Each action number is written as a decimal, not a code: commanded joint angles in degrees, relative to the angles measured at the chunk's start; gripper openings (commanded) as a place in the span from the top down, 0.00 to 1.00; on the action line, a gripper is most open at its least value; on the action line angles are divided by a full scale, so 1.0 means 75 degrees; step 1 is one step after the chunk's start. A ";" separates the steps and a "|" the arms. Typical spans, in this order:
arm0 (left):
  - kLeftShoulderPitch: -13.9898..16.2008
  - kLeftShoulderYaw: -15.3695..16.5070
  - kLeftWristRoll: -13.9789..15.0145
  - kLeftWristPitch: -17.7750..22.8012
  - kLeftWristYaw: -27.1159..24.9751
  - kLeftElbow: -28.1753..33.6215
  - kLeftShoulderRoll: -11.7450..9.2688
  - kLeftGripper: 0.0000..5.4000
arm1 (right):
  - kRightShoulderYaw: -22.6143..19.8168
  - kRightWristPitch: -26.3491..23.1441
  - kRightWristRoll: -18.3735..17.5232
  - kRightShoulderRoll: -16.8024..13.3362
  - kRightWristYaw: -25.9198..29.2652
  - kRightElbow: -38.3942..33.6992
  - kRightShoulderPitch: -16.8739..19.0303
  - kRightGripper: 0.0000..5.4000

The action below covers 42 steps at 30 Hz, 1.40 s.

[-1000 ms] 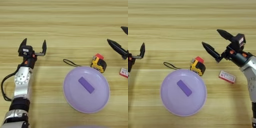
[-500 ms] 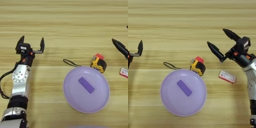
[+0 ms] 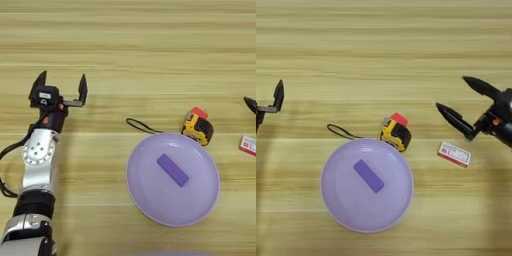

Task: Move the objects on the table

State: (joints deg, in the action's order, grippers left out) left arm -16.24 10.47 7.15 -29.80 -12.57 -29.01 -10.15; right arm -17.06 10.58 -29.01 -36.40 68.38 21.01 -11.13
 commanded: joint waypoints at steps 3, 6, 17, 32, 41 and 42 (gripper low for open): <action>-0.0099 0.0021 0.0023 -0.0061 -0.0009 -0.0104 -0.0074 0.00 | 0.0278 -0.0104 0.0483 -0.0476 0.0453 0.0613 0.0175 0.00; -0.0113 0.0026 0.0028 -0.0066 -0.0015 -0.0117 -0.0078 0.00 | 0.0442 -0.0021 0.0734 -0.0573 0.0659 0.0999 0.0215 0.00; -0.0088 0.0031 0.0051 -0.0058 -0.0058 -0.0103 -0.0086 0.00 | 0.1006 0.0247 0.1602 -0.0704 0.0800 0.1726 0.0355 0.00; -0.0064 0.0059 0.0088 -0.0094 -0.0099 -0.0114 -0.0082 0.00 | 0.1355 0.0476 0.2152 -0.0660 0.0678 0.2589 0.0098 0.00; -0.0068 0.0091 0.0100 -0.0077 -0.0142 -0.0103 -0.0101 0.00 | 0.1508 0.0543 0.2351 -0.0613 0.0584 0.3033 -0.0083 0.00; -0.0072 0.0092 0.0100 -0.0077 -0.0145 -0.0108 -0.0103 0.00 | 0.1521 0.0535 0.2361 -0.0610 0.0580 0.3062 -0.0100 0.00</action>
State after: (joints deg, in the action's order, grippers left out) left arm -16.44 10.96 7.26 -30.12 -13.22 -29.48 -10.22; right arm -6.22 14.40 -12.16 -40.61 72.88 43.19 -10.95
